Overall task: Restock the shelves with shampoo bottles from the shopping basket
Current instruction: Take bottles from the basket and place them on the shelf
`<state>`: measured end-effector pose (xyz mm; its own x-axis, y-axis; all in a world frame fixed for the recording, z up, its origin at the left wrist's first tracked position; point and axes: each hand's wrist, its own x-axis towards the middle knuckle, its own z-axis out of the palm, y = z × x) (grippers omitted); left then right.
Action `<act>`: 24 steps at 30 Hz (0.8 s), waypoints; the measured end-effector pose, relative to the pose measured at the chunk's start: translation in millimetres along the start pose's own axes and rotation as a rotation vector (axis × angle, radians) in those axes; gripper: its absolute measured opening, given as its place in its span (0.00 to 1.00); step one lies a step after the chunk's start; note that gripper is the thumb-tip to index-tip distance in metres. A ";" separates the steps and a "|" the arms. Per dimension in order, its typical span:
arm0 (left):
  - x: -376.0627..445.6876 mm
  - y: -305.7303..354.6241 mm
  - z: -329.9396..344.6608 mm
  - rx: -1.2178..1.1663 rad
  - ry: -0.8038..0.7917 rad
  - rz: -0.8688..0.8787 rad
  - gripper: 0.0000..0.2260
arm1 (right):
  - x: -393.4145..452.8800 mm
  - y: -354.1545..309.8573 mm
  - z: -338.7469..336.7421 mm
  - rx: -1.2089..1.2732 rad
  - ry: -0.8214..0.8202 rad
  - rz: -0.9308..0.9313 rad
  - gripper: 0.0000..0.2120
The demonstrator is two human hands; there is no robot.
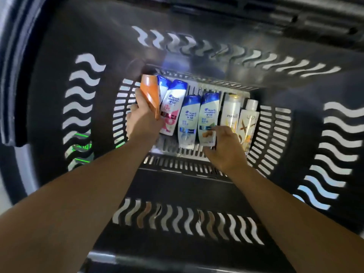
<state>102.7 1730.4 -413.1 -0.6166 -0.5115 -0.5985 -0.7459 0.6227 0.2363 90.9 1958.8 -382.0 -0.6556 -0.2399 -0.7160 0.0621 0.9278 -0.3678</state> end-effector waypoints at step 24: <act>-50.7 41.6 47.1 -0.120 -0.220 0.356 0.45 | 57.0 64.2 -41.3 -0.386 -0.002 0.194 0.32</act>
<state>114.7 1810.1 -409.0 -0.7819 -0.1310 -0.6095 -0.5287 0.6574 0.5369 26.5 2016.5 -421.9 -0.6577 -0.0506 -0.7516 -0.1026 0.9945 0.0229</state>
